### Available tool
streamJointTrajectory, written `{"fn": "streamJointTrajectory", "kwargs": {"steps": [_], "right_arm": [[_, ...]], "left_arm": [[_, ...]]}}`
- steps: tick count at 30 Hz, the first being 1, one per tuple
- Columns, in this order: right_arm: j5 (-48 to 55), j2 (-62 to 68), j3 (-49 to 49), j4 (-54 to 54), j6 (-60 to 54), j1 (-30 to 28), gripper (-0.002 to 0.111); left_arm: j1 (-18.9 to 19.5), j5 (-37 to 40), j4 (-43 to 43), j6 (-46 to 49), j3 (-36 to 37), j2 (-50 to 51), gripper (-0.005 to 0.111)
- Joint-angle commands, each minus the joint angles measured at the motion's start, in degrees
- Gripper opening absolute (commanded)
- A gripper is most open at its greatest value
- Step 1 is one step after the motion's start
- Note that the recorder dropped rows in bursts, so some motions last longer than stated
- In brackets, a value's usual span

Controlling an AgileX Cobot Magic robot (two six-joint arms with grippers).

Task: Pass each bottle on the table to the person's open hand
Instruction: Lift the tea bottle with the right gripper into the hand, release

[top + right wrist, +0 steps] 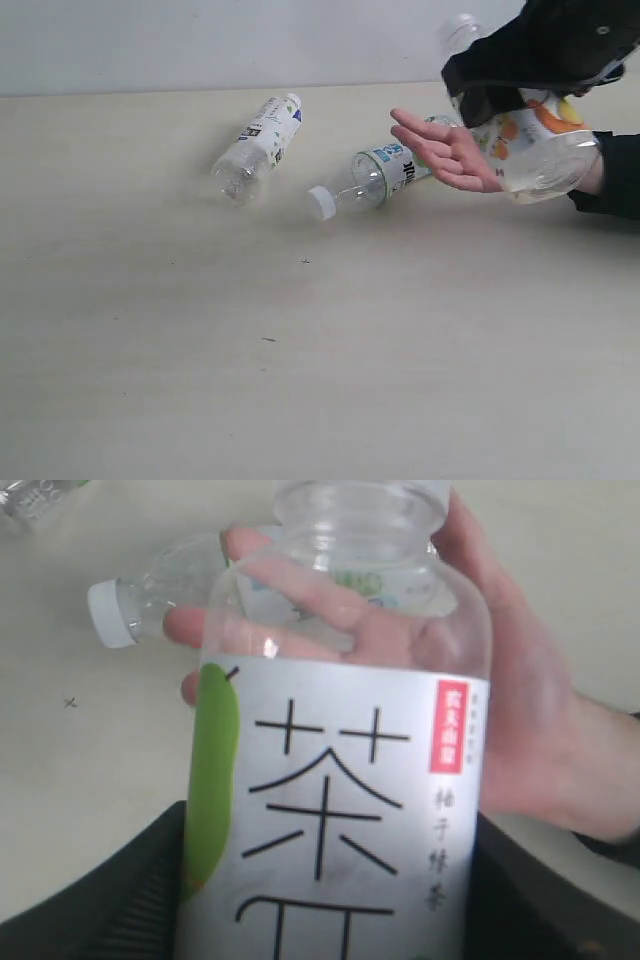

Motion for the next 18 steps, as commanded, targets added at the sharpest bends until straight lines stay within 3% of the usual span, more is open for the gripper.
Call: {"fn": "streamJointTrajectory", "kwargs": {"steps": [1, 11, 18], "right_arm": [[-1.20, 8.54, -5.34, -1.49, 2.29, -0.12, 0.000], [-2.80, 17.90, -8.76, -1.49, 2.29, -0.12, 0.001], [-3.22, 18.15, -8.76, -5.52, 5.20, -0.12, 0.029]], "left_arm": [[-0.39, -0.20, 0.10, 0.11, 0.15, -0.38, 0.000], [-0.39, -0.20, 0.10, 0.11, 0.15, -0.38, 0.000], [-0.39, -0.20, 0.10, 0.11, 0.15, -0.38, 0.000]]}}
